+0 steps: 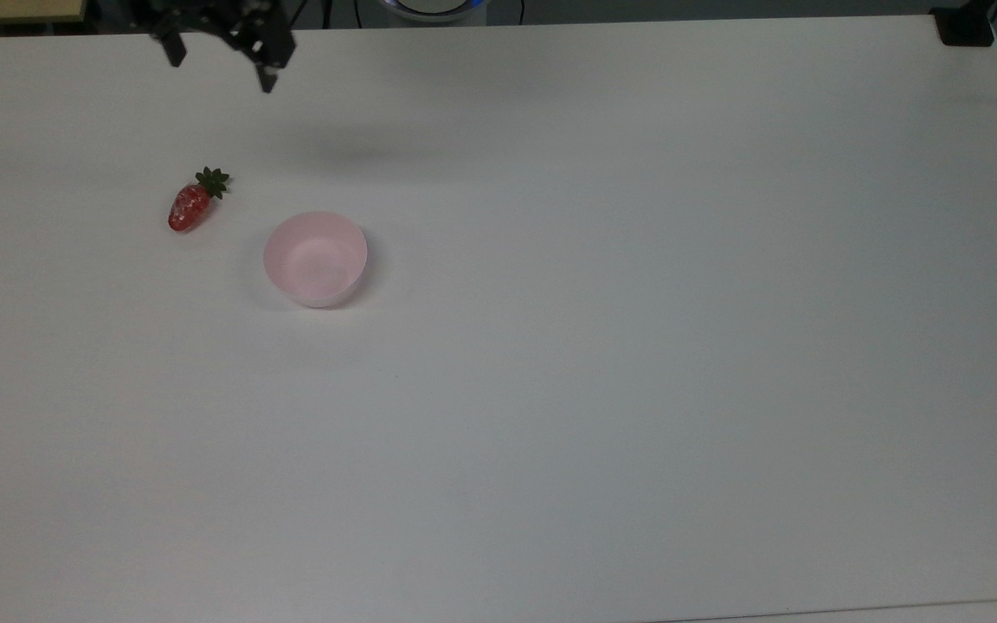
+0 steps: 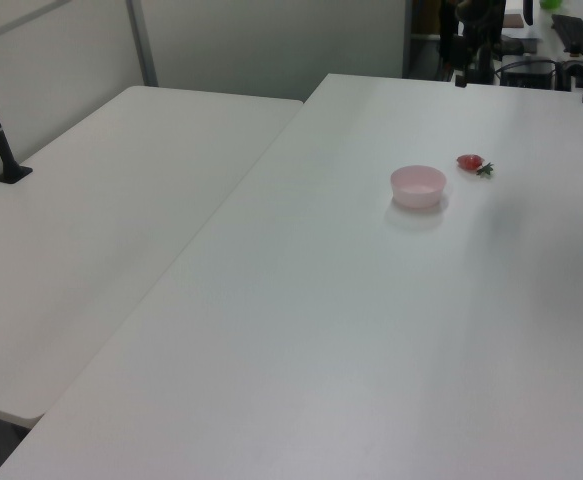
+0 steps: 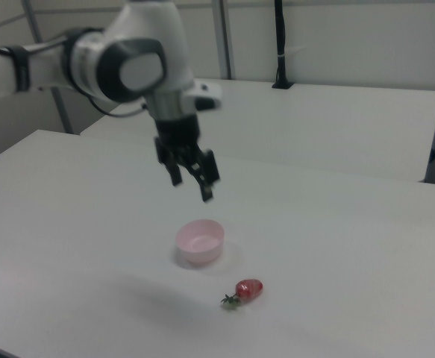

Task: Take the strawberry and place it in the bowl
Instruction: 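Move the gripper down toward the red strawberry beside the pink bowl, then lower the open gripper around the strawberry body and close it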

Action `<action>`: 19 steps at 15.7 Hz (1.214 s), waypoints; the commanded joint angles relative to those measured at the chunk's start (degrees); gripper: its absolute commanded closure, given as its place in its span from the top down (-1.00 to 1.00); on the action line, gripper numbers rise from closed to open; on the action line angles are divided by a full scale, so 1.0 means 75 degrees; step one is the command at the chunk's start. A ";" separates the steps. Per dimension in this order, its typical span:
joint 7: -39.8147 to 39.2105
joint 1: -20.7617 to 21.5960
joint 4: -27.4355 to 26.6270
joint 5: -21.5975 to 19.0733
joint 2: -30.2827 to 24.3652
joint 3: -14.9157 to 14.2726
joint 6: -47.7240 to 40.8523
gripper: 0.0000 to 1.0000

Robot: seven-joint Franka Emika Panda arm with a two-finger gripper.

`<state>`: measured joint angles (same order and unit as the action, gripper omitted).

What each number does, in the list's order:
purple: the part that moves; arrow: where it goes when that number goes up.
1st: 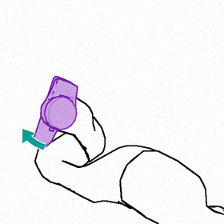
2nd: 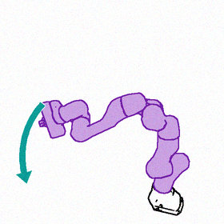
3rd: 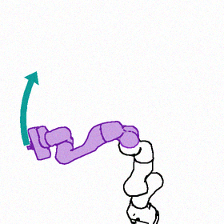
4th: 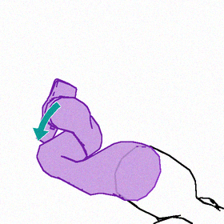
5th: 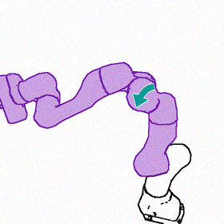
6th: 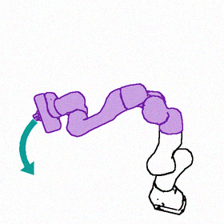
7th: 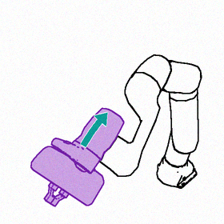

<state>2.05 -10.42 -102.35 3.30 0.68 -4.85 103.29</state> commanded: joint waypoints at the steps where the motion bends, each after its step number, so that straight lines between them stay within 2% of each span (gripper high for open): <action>1: -0.0062 -0.0461 -0.1255 0.0145 0.0284 0.0002 0.1714 1.00; 3: 0.0136 -0.0603 -0.1587 0.0134 0.0727 -0.0033 0.2701 1.00; 7: 0.0828 -0.0591 -0.1552 0.0134 0.1420 -0.0139 0.3383 1.00; 9: 0.0840 -0.0603 -0.1552 0.0134 0.1701 -0.0151 0.3513 0.93; 19: 0.0711 -0.0814 -0.1576 0.0332 0.2287 -0.0467 0.3759 0.92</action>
<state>7.14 -16.46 -113.68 4.23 16.41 -7.60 129.96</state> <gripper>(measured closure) 0.040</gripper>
